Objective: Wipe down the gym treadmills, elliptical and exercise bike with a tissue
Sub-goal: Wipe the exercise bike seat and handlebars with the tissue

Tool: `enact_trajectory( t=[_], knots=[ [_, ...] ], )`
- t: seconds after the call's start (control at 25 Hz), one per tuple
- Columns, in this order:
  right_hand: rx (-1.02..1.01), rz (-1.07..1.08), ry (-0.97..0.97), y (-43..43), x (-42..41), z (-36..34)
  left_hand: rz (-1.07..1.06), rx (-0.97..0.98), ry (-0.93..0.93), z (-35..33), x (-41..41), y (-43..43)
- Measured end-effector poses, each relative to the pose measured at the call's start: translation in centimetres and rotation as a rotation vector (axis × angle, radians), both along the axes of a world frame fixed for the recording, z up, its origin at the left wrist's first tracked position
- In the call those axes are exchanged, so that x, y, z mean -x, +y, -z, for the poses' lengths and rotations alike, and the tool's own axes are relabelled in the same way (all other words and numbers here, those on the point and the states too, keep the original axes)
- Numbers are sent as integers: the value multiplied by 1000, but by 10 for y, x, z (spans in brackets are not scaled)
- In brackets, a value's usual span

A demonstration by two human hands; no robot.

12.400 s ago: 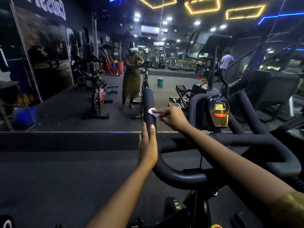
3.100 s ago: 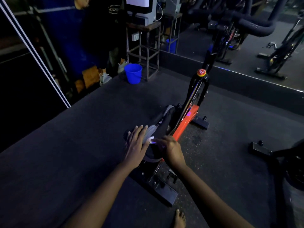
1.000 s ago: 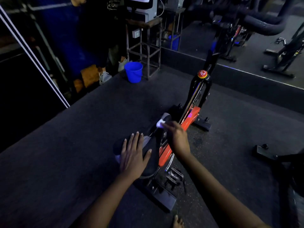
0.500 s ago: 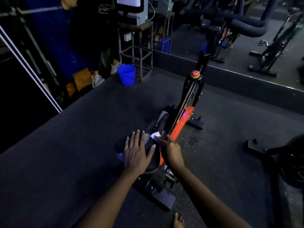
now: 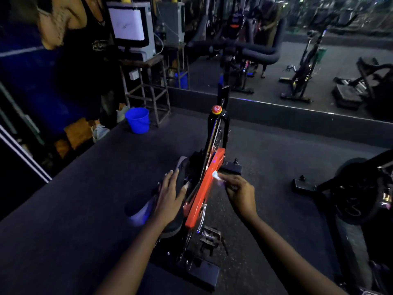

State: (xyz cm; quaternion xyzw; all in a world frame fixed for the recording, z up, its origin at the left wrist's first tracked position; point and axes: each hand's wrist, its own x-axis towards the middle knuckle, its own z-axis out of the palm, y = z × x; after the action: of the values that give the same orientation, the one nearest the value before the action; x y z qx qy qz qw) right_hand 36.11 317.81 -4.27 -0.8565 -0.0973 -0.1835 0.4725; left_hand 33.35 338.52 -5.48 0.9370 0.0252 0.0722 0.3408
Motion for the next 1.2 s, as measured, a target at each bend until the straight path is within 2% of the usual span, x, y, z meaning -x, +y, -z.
enact_trajectory(
  t=[0.28, 0.52, 0.88, 1.12, 1.2],
  knots=[
    [-178, 120, 61, -96, -68, -48, 81, 64, -68, -40, -76, -101],
    [-193, 113, -57, -189, -160, -99, 84, 78, -178, -95, -166, -195],
    [-56, 3, -280, -239, -312, -185, 25, 50, -337, -165, -300, -229],
    [233, -133, -565, -210, -439, -220, -23, 58, -430, -181, -422, -213],
    [353, -245, -618, -189, -485, -229, -30, 59, -462, -183, -462, -202]
  ],
)
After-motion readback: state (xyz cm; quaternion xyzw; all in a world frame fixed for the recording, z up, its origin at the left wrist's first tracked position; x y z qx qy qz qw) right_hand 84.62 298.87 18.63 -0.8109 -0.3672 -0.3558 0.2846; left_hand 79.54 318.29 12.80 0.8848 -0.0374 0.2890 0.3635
